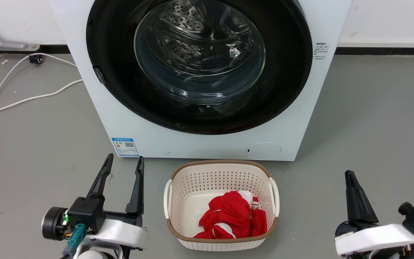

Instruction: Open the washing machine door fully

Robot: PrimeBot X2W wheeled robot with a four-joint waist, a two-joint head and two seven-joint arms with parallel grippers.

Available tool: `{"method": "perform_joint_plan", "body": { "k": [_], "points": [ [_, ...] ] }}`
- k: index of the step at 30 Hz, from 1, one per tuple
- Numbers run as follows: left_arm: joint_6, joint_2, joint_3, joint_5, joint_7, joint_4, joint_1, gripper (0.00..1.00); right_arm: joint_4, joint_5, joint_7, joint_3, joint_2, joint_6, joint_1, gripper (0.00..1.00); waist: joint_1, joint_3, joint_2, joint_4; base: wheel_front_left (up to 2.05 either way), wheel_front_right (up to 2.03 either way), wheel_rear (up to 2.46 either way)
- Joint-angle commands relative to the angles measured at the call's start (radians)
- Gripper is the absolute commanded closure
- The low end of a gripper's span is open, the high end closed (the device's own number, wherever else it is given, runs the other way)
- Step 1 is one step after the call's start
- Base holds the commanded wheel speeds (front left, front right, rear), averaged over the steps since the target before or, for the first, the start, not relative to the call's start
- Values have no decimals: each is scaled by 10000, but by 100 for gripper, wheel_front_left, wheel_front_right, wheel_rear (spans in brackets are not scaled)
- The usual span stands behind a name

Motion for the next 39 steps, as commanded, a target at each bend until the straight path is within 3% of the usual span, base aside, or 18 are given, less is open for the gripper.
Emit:
{"method": "perform_joint_plan", "body": {
  "k": [1, 9, 16, 21, 28, 34, 39],
  "points": [
    [-23, -13, 10, -57, -47, 44, 13, 0, 60, 705, -100, 89, 35, -3, -216, 100, 0, -9, 0, 3, 0, 0, 0],
    [-32, -22, 20, -124, -38, 117, -66, 0, 134, 7449, -374, 583, 29, -3, -730, 100, 0, 2, 0, -30, 0, 0, 0],
    [-32, -24, 112, -159, -38, 38, -201, 0, -620, 11388, -422, -126, 27, -2, -1820, 100, 0, 228, 0, -92, 0, 0, 0],
    [-51, -24, 229, -153, -38, -81, -444, 0, -538, 12272, -349, -610, -299, -2, -3183, 100, 0, 607, 0, -157, 0, 0, 0],
    [-91, -1, 363, -197, -38, -213, -872, 0, 1302, 13316, 95, -522, -1509, -2, -6235, 100, 0, 1299, 0, -227, 0, 0, 0],
    [-138, 58, 442, -226, -38, -359, -1388, 0, 3969, 13549, 909, 789, -2593, -2, -9174, 100, 0, 2020, 0, -184, 0, 0, 0],
    [-145, 111, 440, -244, -38, -499, -1863, 0, 6122, 13380, 2147, 2282, -3115, -2, -11540, 100, 0, 2657, 0, -141, 0, 0, 0]
  ]
}}
